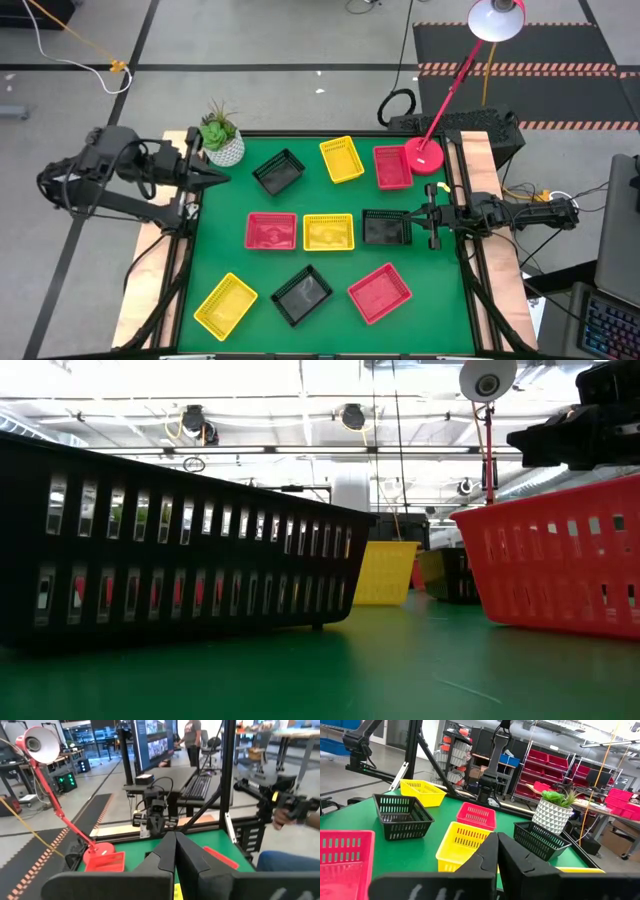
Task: Stack baskets by color
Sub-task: Stack the left yellow bin on top of the yellow bin
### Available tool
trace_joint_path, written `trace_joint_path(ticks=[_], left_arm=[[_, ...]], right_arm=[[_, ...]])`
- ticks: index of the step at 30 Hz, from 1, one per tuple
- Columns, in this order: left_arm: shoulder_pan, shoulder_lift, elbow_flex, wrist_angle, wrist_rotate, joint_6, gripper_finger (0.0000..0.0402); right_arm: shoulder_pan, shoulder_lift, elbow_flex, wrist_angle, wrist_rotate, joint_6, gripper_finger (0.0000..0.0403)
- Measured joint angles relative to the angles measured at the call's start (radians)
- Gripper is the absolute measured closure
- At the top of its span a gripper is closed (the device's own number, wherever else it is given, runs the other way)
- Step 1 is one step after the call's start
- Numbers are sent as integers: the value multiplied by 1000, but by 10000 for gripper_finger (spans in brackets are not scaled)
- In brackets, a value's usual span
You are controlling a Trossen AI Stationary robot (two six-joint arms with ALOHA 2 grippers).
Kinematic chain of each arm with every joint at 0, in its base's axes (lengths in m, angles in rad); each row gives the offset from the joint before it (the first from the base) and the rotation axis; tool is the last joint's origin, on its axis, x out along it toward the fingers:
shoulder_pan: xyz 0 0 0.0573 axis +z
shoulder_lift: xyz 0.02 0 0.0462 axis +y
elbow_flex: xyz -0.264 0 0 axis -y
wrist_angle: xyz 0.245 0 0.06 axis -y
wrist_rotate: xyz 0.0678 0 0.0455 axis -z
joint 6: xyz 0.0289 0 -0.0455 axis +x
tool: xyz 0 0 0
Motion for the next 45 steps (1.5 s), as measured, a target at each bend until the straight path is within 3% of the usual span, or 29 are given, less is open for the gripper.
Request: trace_joint_path(ticks=[10,17,22,33,45], left_arm=[[0,40,0,20,0,40,396],[0,43,0,20,0,55,396],[0,42,0,19,0,56,396],[0,43,-1,32,0,55,396],[0,43,-1,33,-35,93,396]], right_arm=[[0,0,14,54,0,158,403],[0,69,150,40,7,146,403],[0,192,322,-59,8,146,403],[0,532,845,-390,35,152,403],[0,865,1339,-693,35,282,403]])
